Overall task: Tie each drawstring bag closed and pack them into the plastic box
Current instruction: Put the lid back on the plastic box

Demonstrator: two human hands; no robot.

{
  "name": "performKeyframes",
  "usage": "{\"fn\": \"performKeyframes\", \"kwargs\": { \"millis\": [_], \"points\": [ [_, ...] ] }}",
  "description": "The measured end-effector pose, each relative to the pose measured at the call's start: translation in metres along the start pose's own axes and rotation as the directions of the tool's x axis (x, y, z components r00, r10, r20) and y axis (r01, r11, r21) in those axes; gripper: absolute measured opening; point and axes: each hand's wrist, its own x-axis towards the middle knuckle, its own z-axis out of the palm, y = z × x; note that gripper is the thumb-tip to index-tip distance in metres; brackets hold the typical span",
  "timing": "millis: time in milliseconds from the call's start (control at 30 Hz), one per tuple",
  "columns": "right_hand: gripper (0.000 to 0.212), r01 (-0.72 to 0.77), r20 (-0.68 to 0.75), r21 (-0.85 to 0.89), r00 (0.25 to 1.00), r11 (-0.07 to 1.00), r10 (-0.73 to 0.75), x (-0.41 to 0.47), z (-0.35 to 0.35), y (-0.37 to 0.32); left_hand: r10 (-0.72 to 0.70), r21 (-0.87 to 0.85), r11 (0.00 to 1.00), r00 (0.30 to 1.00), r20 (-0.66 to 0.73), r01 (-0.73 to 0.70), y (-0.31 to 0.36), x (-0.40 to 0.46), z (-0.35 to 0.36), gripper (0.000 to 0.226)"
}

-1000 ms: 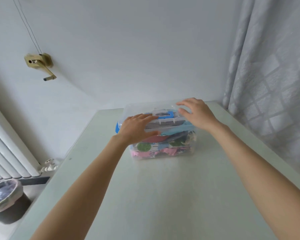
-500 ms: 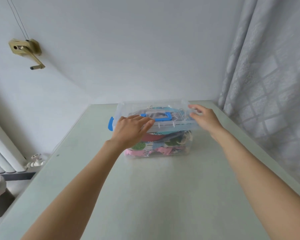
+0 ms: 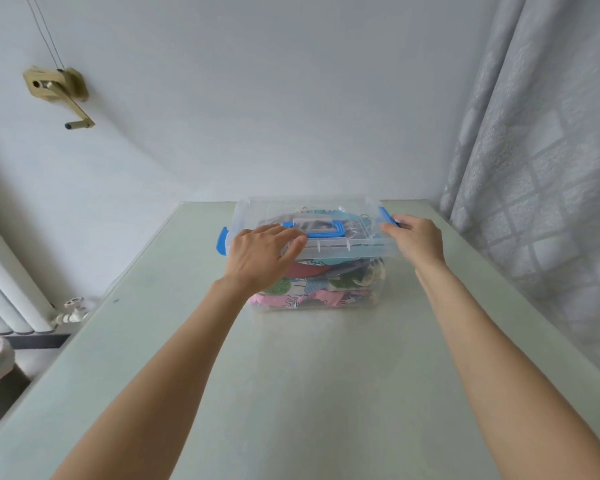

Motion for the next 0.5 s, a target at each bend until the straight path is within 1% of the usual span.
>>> {"fn": "performKeyframes", "kwargs": {
  "millis": [67, 133, 200, 233, 267, 300, 333, 367, 400, 433, 467, 500],
  "points": [
    [0.029, 0.162, -0.012, -0.208, 0.986, 0.965, -0.168, -0.003, -0.001, -0.004, 0.005, -0.075, 0.997, 0.999, -0.036, -0.008, 0.002, 0.0, -0.001, 0.042],
    [0.029, 0.332, 0.03, -0.253, 0.942, 0.909, -0.336, -0.013, 0.002, -0.017, 0.001, -0.248, 0.968, 0.991, -0.134, -0.035, 0.004, -0.002, -0.004, 0.045],
    [0.033, 0.526, 0.134, -0.289, 0.85, 0.8, -0.51, -0.026, 0.009, -0.036, -0.076, -0.448, 0.892, 0.956, -0.284, -0.062, 0.0, -0.007, -0.01, 0.047],
    [0.038, 0.596, 0.231, -0.329, 0.803, 0.733, -0.549, -0.032, 0.014, -0.044, -0.158, -0.504, 0.862, 0.921, -0.356, -0.047, -0.004, -0.009, -0.012, 0.048],
    [0.044, 0.627, 0.329, -0.361, 0.778, 0.69, -0.535, -0.035, 0.02, -0.05, -0.257, -0.528, 0.849, 0.882, -0.396, 0.011, -0.01, -0.012, -0.015, 0.051],
    [0.05, 0.623, 0.413, -0.398, 0.777, 0.674, -0.475, -0.037, 0.025, -0.053, -0.369, -0.553, 0.826, 0.848, -0.382, 0.11, -0.015, -0.014, -0.017, 0.057],
    [0.054, 0.609, 0.466, -0.432, 0.782, 0.665, -0.414, -0.039, 0.029, -0.053, -0.486, -0.601, 0.763, 0.824, -0.292, 0.238, -0.023, -0.016, -0.019, 0.065],
    [0.057, 0.599, 0.489, -0.455, 0.787, 0.659, -0.377, -0.04, 0.033, -0.051, -0.588, -0.659, 0.653, 0.798, -0.131, 0.373, -0.033, -0.018, -0.02, 0.075],
    [0.059, 0.596, 0.489, -0.47, 0.79, 0.651, -0.37, -0.042, 0.035, -0.047, -0.644, -0.718, 0.489, 0.761, 0.086, 0.495, -0.043, -0.02, -0.02, 0.085],
    [0.06, 0.596, 0.48, -0.475, 0.792, 0.648, -0.377, -0.043, 0.036, -0.045, -0.627, -0.751, 0.303, 0.716, 0.306, 0.586, -0.049, -0.022, -0.02, 0.094],
    [0.06, 0.599, 0.472, -0.475, 0.792, 0.644, -0.388, -0.044, 0.037, -0.045, -0.573, -0.764, 0.152, 0.686, 0.449, 0.627, -0.053, -0.024, -0.019, 0.101],
    [0.06, 0.598, 0.472, -0.475, 0.792, 0.645, -0.387, -0.044, 0.038, -0.045, -0.545, -0.777, 0.067, 0.675, 0.497, 0.626, -0.053, -0.024, -0.018, 0.104]
  ]
}}
